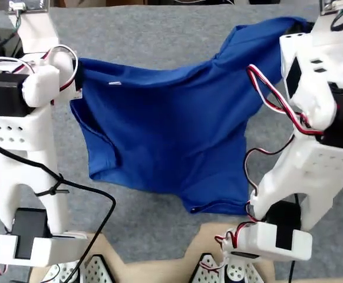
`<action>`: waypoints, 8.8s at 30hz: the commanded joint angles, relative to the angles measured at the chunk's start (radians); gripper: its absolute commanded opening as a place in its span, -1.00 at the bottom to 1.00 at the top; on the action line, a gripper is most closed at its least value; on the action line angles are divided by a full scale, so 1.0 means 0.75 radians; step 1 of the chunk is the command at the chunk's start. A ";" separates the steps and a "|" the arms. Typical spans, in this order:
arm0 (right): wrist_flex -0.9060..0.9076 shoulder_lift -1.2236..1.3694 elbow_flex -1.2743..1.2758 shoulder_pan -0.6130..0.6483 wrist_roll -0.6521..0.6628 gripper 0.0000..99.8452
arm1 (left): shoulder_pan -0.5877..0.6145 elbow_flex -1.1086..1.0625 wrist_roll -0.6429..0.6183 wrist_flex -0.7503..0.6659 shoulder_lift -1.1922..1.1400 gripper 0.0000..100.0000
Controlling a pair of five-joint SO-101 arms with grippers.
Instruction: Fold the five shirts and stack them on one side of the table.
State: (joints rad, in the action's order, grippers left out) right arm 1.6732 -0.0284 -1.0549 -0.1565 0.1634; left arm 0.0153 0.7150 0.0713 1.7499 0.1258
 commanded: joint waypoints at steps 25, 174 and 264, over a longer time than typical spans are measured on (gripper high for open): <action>0.086 -0.003 0.607 -0.013 0.092 -0.99 | 0.207 -0.409 -0.014 0.012 0.036 -0.96; -0.591 -0.911 0.302 -0.154 -0.035 -0.99 | 0.133 -0.274 0.106 -0.209 0.836 -0.96; -0.014 -0.242 1.253 0.019 0.023 -0.99 | 0.014 -1.152 0.415 -0.536 -0.216 -0.96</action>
State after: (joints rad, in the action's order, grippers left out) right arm 1.7361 -0.0575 -0.3030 -0.1089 0.1711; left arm 0.0307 -0.1427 0.3583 1.3234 -0.1320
